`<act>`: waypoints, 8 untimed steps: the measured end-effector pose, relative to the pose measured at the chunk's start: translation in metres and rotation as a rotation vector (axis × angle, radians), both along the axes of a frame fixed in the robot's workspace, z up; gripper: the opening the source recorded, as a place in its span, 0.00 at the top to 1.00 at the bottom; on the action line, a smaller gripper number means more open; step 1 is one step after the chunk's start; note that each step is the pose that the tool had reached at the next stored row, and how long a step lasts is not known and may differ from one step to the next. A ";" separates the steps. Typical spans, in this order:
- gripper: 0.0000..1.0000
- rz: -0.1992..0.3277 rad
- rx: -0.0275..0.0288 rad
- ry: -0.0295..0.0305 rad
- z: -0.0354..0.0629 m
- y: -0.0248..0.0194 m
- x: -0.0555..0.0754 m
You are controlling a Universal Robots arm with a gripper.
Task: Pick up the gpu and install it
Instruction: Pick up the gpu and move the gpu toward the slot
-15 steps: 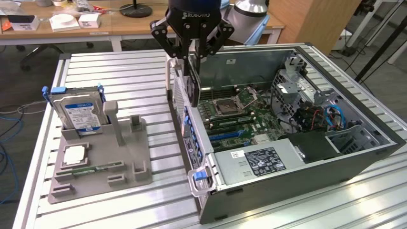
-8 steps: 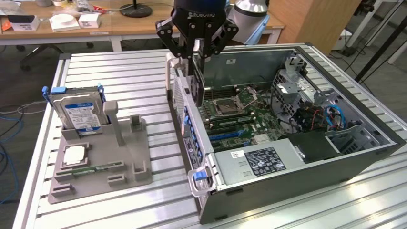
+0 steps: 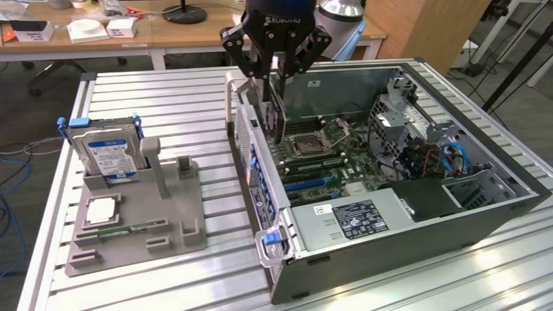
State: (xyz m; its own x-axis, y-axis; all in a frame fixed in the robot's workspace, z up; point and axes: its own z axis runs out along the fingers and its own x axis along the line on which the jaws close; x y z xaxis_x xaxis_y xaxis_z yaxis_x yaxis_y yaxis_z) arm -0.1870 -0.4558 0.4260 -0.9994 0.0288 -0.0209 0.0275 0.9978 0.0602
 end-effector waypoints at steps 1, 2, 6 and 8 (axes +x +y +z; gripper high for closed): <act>0.74 0.000 0.0001 0.0000 0.0000 0.0000 0.001; 0.74 0.000 0.0001 0.0000 0.0000 0.0000 0.003; 0.74 0.000 0.0006 0.0000 0.0000 0.0000 0.009; 0.74 0.000 0.0009 0.0001 0.0000 0.0000 0.012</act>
State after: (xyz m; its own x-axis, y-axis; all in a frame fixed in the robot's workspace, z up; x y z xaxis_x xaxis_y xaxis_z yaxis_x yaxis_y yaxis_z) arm -0.1754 -0.4558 0.4260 -0.9994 0.0286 -0.0208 0.0273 0.9978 0.0610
